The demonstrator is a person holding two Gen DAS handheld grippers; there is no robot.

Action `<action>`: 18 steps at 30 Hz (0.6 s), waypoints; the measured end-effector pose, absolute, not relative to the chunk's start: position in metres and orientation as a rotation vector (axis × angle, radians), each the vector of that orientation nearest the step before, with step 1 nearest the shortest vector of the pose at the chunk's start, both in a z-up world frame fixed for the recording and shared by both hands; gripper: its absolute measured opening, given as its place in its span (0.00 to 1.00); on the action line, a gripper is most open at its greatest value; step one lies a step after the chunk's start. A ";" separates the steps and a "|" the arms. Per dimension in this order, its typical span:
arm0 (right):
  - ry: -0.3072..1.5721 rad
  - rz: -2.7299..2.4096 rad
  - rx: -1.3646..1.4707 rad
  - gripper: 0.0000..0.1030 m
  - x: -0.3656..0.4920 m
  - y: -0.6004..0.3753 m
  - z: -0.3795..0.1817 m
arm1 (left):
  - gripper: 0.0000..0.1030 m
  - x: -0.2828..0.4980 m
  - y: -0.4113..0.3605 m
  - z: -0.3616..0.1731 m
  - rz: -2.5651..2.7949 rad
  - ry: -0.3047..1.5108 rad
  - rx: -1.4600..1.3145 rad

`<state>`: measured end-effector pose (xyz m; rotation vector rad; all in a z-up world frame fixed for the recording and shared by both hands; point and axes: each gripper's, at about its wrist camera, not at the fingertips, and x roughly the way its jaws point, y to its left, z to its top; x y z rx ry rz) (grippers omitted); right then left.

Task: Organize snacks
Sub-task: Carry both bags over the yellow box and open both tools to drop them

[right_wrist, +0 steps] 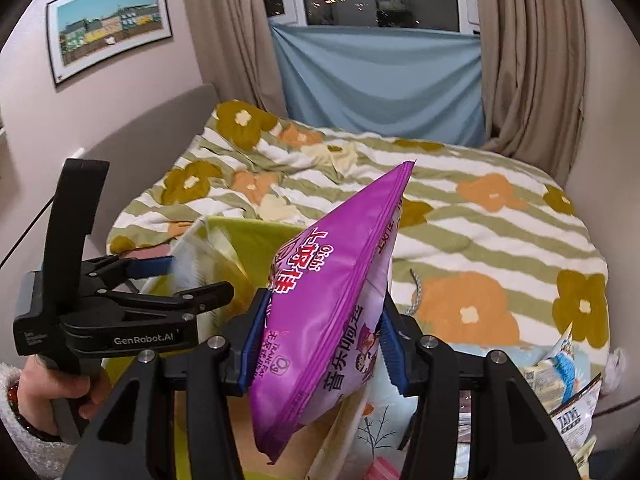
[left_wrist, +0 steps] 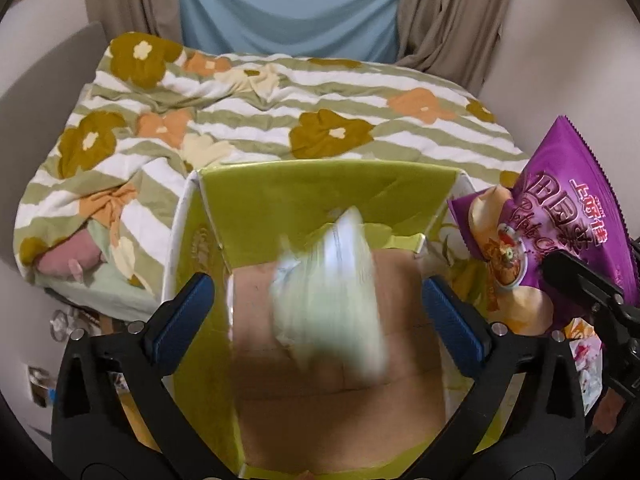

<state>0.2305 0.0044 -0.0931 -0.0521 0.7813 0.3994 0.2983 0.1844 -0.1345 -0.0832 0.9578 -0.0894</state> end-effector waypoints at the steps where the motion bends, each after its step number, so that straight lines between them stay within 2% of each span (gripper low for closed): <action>1: 0.788 0.391 -0.054 0.45 0.232 0.005 -0.095 | 1.00 0.298 0.187 -0.136 -0.101 0.962 -0.086; 18: 0.828 0.466 0.010 0.46 0.253 0.027 -0.093 | 1.00 0.255 0.205 -0.122 -0.039 0.959 -0.084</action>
